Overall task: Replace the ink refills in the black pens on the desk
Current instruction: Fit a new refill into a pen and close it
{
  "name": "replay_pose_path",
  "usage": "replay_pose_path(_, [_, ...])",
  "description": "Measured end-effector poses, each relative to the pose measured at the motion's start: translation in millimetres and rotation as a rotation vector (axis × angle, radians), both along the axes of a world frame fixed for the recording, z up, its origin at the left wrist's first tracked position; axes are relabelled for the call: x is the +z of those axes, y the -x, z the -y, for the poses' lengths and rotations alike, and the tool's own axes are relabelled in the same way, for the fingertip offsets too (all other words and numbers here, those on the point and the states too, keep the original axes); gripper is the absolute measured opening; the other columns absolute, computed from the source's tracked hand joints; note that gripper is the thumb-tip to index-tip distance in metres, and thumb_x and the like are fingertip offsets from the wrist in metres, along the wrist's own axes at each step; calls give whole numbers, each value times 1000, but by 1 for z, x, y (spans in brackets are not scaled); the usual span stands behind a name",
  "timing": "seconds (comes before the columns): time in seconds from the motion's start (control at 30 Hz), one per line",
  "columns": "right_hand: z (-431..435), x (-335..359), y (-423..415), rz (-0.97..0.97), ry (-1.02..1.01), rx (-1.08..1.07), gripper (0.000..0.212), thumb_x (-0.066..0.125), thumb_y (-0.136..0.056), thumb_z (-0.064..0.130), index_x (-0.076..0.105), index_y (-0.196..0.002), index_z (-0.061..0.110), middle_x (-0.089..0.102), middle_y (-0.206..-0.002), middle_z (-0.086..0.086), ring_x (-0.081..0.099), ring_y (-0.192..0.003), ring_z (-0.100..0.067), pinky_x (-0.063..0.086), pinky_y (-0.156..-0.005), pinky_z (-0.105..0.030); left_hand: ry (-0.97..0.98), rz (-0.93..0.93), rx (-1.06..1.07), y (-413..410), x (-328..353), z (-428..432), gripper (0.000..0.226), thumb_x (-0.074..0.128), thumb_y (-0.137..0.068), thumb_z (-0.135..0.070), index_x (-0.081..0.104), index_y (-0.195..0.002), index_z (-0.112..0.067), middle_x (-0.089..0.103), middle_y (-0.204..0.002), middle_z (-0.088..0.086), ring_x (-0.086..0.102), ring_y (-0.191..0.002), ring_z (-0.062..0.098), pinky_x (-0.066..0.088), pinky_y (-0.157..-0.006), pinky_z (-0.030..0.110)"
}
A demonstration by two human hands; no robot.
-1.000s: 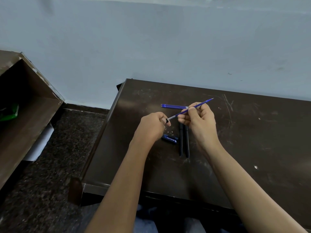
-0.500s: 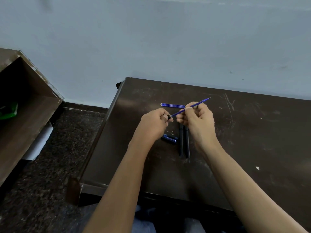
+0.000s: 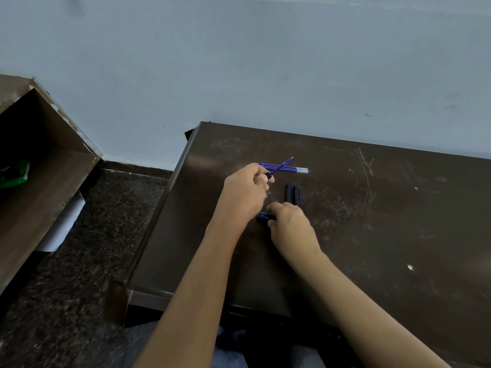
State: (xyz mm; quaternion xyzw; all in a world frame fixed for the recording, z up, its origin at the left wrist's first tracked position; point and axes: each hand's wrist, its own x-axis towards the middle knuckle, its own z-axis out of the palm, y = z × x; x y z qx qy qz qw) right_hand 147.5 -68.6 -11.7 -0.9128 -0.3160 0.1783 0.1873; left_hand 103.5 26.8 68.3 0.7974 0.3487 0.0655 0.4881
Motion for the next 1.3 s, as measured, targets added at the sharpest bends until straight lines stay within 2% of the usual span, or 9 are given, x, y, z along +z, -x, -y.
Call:
replay_pose_path(0.13, [-4, -5, 3, 24, 74, 8, 38, 54, -94, 14, 48, -131, 15, 52, -125, -7, 50, -115, -23, 51, -91, -37, -20, -24, -8, 1, 2, 1, 27, 40, -100, -12, 61, -116, -8, 66, -103, 5, 50, -67, 4, 41, -53, 6])
replay_pose_path(0.33, [-4, -7, -1, 22, 107, -4, 36, 58, -91, 13, 52, -127, 11, 49, -123, -8, 49, -113, -22, 52, -90, -36, -38, -59, -1, 2, 5, 5, 27, 41, -99, -10, 62, -116, -8, 66, -115, 7, 61, -104, 17, 43, -77, 20])
replay_pose_path(0.6, [-2, -2, -3, 42, 49, -66, 30, 60, -91, 18, 52, -119, 11, 52, -119, -8, 52, -109, -22, 52, -86, -35, -81, -80, -27, 2, 4, 6, 26, 40, -99, -11, 63, -113, -9, 66, -114, 6, 52, -87, 8, 42, -76, 20])
replay_pose_path(0.7, [-1, 0, -4, 23, 10, -100, 27, 61, -89, 19, 54, -114, 11, 54, -116, -8, 55, -105, -23, 54, -86, -39, -117, -88, -32, 4, 2, 6, 25, 41, -99, -11, 63, -110, -11, 65, -110, 4, 52, -84, 7, 41, -67, 15])
replay_pose_path(0.8, [1, 1, -10, -8, -132, -182, 17, 61, -88, 16, 57, -104, 11, 58, -107, -8, 59, -96, -24, 53, -83, -41, -144, -95, -34, 4, 2, 5, 23, 43, -99, -12, 62, -110, -12, 65, -110, 3, 52, -83, 6, 40, -64, 15])
replay_pose_path(0.93, [0, 15, -29, -346, -548, -478, 4, 60, -83, 17, 57, -80, 16, 60, -78, -1, 56, -72, -15, 46, -70, -27, -162, -137, -33, 5, 3, 3, 22, 44, -99, -15, 61, -113, -15, 61, -105, 1, 51, -82, 7, 42, -70, 21])
replay_pose_path(1.1, [11, 46, -43, -1052, -1121, -728, 16, 47, -97, 6, 56, -84, 6, 65, -82, -11, 67, -75, -18, 59, -70, -28, -144, -136, -50, 5, 3, 3, 22, 46, -98, -15, 62, -112, -16, 55, -94, -1, 49, -79, 7, 40, -66, 18])
replay_pose_path(1.2, [15, 54, -45, -1167, -1241, -777, 21, 46, -98, 7, 57, -80, 6, 68, -79, -11, 71, -71, -19, 60, -72, -32, -147, -122, -61, 5, 3, 3, 22, 47, -98, -16, 63, -113, -15, 57, -96, 0, 49, -78, 6, 37, -59, 12])
replay_pose_path(1.3, [14, 56, -43, -1191, -1251, -774, 20, 47, -98, 8, 57, -81, 6, 72, -72, -10, 73, -70, -18, 60, -74, -33, -161, -117, -70, 5, 4, 4, 23, 47, -98, -16, 64, -113, -15, 54, -93, -3, 48, -75, 5, 36, -57, 8])
